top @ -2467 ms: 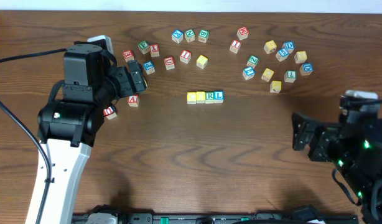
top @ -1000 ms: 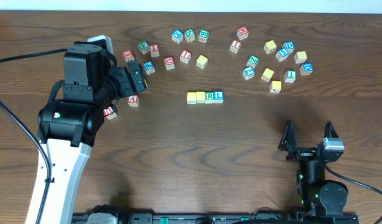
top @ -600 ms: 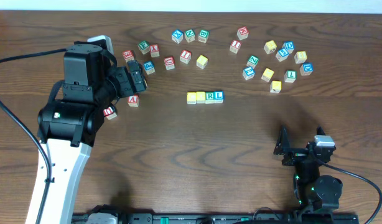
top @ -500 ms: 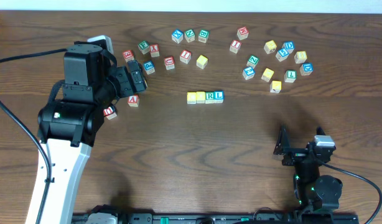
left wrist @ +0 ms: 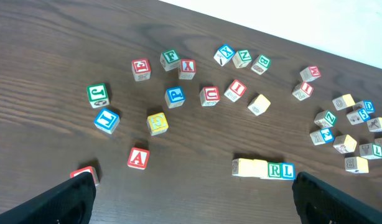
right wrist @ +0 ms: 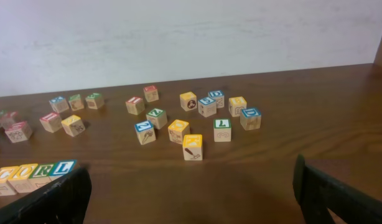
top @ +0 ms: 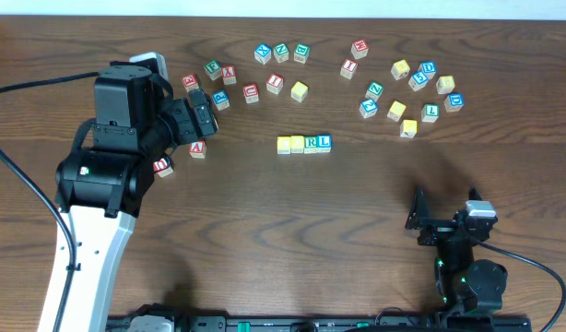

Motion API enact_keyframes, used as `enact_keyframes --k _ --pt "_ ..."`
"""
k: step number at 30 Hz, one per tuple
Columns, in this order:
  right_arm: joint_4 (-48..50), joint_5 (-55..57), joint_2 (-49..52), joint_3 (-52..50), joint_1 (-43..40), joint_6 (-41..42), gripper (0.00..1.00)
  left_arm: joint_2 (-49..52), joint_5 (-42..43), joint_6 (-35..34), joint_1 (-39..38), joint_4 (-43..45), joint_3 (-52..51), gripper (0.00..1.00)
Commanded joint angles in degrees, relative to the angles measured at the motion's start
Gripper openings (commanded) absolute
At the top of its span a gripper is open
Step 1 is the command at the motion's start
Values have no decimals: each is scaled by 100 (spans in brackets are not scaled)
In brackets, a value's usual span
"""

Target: Spell out CORL

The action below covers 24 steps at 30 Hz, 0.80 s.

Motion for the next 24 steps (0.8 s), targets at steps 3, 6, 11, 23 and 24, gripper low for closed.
enact_keyframes --k 3,6,11,23,24 --pt "-24 -57 -20 -7 -28 4 99 22 -72 31 2 -2 -24 100" --pt "-24 -55 -20 -7 -28 4 99 -9 -74 31 13 -46 -26 100" --pt "-24 -57 -20 -7 -28 4 99 -337 -74 33 92 -356 -111 100" --pt "-24 -55 -20 -7 -28 4 99 -1591 -216 776 737 584 -1473 100" --pt "-24 -57 -20 -7 -28 4 99 -1755 -186 911 776 887 -1738 100"
